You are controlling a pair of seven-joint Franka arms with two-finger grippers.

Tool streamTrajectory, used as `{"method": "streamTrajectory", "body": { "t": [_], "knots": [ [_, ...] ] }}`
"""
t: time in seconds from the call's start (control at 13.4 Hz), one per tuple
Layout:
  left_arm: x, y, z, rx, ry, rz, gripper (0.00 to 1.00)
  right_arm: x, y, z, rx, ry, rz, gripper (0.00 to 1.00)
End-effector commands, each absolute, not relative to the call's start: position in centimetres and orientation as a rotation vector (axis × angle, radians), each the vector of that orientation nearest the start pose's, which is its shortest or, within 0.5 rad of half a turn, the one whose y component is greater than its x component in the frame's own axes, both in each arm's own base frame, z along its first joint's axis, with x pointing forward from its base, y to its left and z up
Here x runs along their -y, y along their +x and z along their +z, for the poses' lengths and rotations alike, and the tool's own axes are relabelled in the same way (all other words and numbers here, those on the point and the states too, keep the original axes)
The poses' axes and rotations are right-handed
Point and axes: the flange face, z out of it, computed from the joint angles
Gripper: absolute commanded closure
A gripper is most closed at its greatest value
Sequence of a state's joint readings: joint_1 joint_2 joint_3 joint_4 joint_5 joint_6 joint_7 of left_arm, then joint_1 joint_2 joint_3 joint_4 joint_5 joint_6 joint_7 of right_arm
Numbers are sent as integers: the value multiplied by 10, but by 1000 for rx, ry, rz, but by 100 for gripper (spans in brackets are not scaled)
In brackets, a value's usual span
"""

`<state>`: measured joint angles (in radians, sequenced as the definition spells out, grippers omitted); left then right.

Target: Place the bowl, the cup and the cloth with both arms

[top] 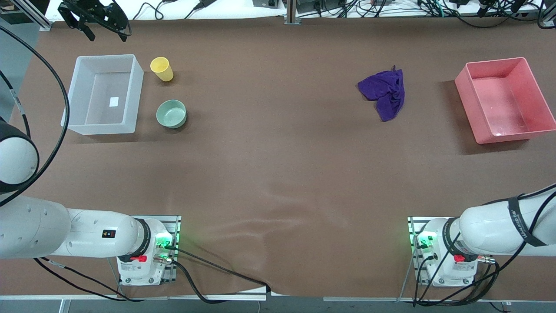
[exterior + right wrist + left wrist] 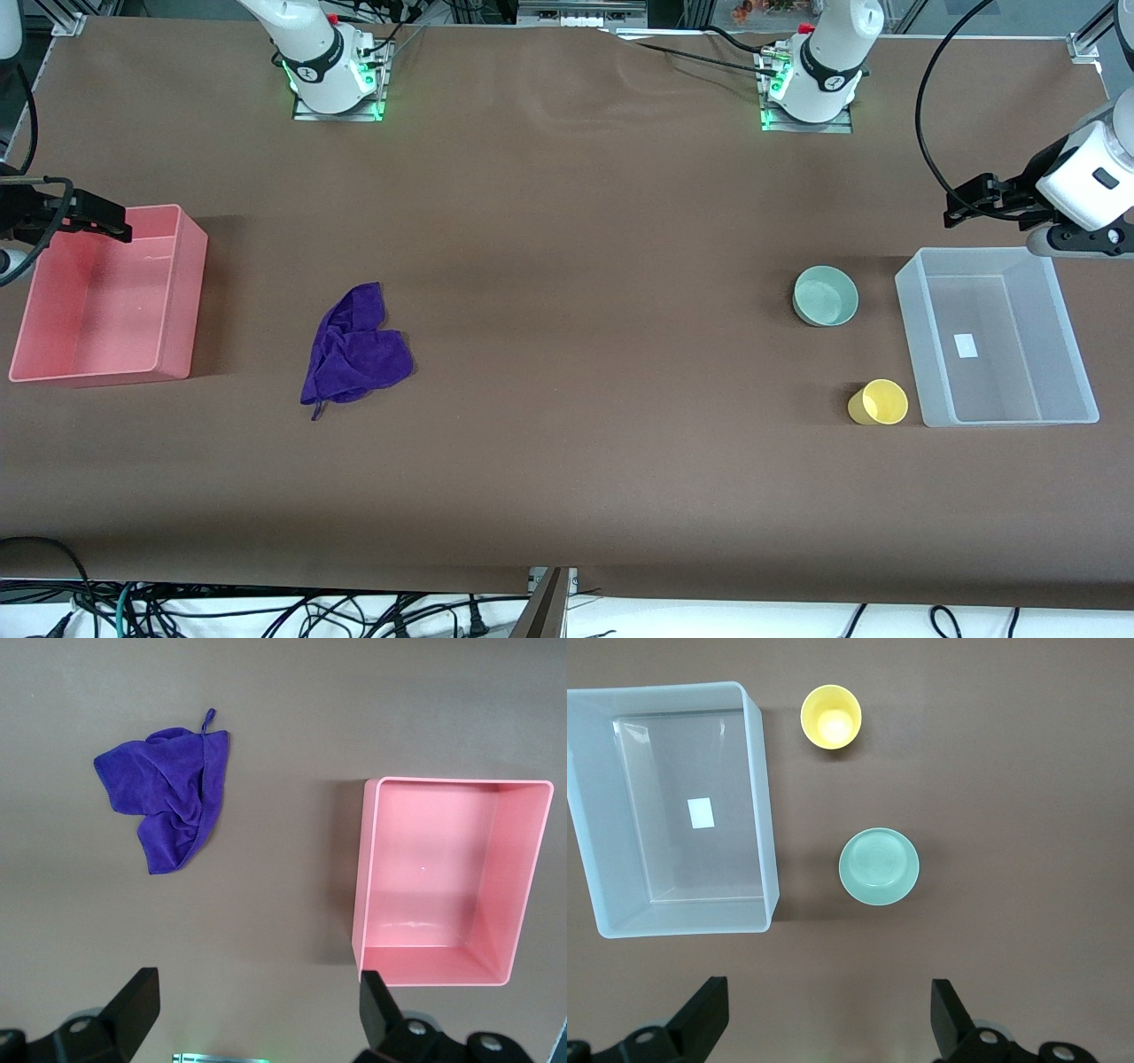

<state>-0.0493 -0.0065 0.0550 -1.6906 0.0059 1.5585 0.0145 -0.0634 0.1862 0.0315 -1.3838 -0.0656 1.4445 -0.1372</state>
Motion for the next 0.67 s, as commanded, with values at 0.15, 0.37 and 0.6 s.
{"method": "streamTrajectory", "body": {
  "t": [0.15, 0.37, 0.6],
  "knots": [
    [-3, 539, 575, -6, -3153, 164, 0, 29, 588, 599, 178, -3160, 222, 0],
    [-3, 540, 573, -9, -3151, 169, 0, 30, 589, 597, 176, -3160, 227, 0],
    [-4, 539, 571, -9, -3151, 176, 0, 30, 590, 596, 176, -3160, 227, 0]
  ]
}}
